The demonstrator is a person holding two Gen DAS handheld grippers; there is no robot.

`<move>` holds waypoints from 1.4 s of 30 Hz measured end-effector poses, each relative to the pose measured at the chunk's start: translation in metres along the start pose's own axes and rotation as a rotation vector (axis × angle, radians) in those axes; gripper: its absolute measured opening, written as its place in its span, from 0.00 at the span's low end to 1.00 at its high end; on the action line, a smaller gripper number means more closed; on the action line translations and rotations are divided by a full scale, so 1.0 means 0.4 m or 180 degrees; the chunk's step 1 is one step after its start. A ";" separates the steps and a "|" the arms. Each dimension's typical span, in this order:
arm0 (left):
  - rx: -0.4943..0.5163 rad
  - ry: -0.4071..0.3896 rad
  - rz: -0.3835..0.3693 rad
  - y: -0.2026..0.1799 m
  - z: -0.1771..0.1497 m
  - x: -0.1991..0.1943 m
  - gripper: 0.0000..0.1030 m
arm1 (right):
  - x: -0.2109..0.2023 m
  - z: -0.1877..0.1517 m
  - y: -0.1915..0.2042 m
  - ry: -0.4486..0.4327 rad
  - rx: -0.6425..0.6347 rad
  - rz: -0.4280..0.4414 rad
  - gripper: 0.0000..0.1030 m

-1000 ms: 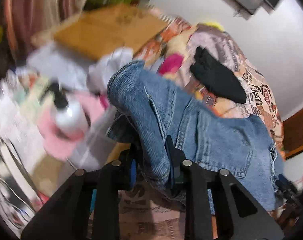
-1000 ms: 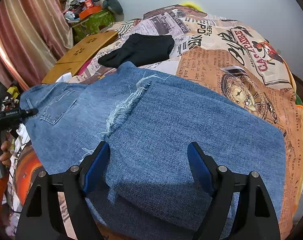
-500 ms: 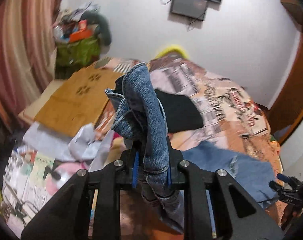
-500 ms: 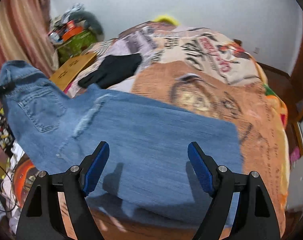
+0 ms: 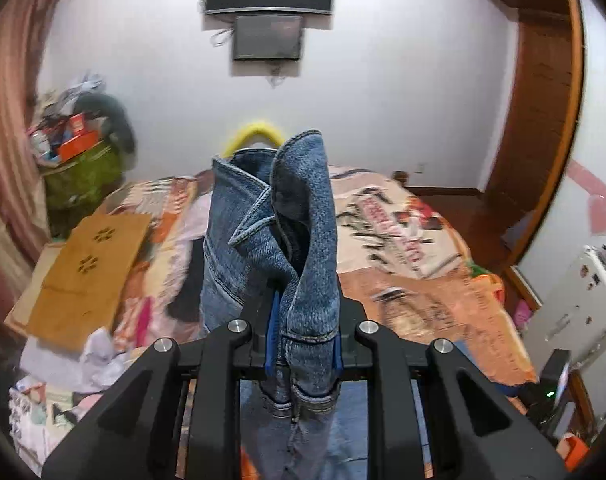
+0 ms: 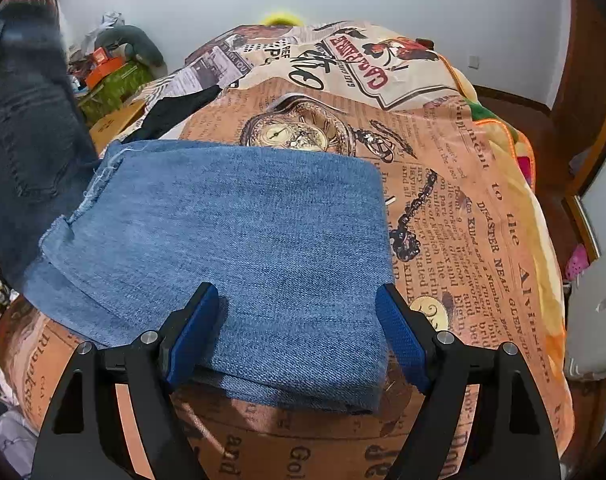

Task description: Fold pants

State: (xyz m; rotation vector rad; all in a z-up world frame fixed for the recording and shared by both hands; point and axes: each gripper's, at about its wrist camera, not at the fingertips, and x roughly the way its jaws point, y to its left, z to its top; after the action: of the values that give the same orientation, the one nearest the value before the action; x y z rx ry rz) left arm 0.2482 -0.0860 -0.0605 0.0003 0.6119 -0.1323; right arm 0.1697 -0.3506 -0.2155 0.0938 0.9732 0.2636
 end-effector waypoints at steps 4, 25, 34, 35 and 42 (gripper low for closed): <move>0.0172 0.0031 -0.0239 -0.119 0.006 0.027 0.19 | -0.016 -0.010 -0.009 -0.0019 -0.0059 0.0001 0.76; 0.1154 0.1101 -0.1024 -0.546 -0.287 0.216 0.19 | -0.071 -0.076 -0.111 -0.0059 0.0305 -0.0066 0.76; 0.1332 0.1398 -0.0927 -0.570 -0.373 0.281 0.22 | -0.092 -0.110 -0.161 -0.0007 0.0498 -0.0109 0.76; 0.1368 0.1401 -0.0923 -0.574 -0.374 0.279 0.23 | -0.092 -0.109 -0.163 -0.0001 0.0494 -0.0120 0.76; 0.1436 0.1352 -0.1100 -0.571 -0.373 0.250 0.88 | -0.102 -0.124 -0.145 0.0059 0.0363 -0.0227 0.76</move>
State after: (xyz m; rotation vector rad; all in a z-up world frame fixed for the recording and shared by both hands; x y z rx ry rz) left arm 0.2153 -0.3190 -0.2311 0.3683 0.9923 -0.6144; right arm 0.1175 -0.4192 -0.2220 0.1608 1.0078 0.1436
